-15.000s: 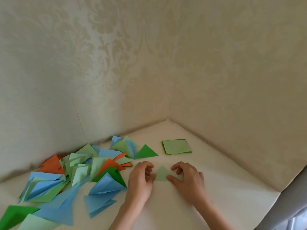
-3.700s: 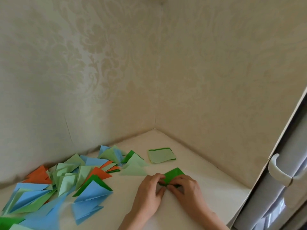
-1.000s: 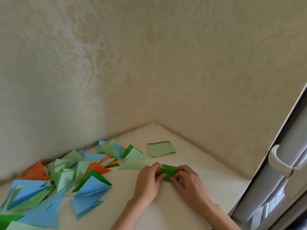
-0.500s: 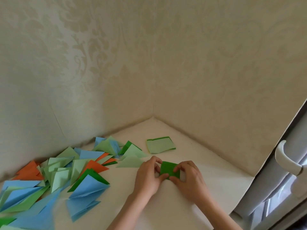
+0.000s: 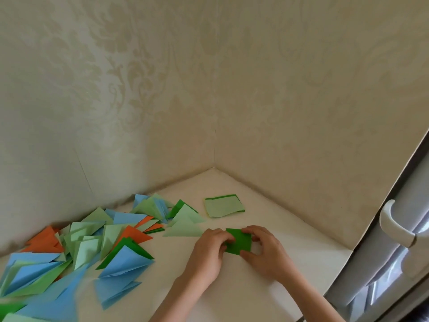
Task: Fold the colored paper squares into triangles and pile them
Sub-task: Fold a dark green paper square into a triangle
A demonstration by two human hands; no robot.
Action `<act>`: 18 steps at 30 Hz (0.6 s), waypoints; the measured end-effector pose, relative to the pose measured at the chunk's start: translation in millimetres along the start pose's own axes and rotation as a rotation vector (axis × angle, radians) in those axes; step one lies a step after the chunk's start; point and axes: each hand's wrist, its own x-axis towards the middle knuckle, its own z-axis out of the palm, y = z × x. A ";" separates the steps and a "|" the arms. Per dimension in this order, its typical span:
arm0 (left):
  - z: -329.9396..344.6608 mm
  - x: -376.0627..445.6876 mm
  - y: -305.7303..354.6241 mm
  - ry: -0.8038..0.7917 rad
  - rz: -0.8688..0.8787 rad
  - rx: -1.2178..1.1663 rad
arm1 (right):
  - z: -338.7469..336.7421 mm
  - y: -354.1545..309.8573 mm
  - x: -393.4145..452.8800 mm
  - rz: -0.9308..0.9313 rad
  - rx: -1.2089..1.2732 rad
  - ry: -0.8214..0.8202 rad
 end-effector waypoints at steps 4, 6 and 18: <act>-4.3 -3.8 5.5 0.014 -0.003 0.008 | -6.1 -3.2 -0.9 0.081 0.049 0.012; -9.7 -5.5 9.3 0.000 0.019 0.034 | -8.8 -3.6 -4.5 0.074 0.037 0.030; -10.5 -23.7 11.6 0.030 0.118 0.177 | -13.1 -20.0 -29.2 -0.186 -0.117 0.076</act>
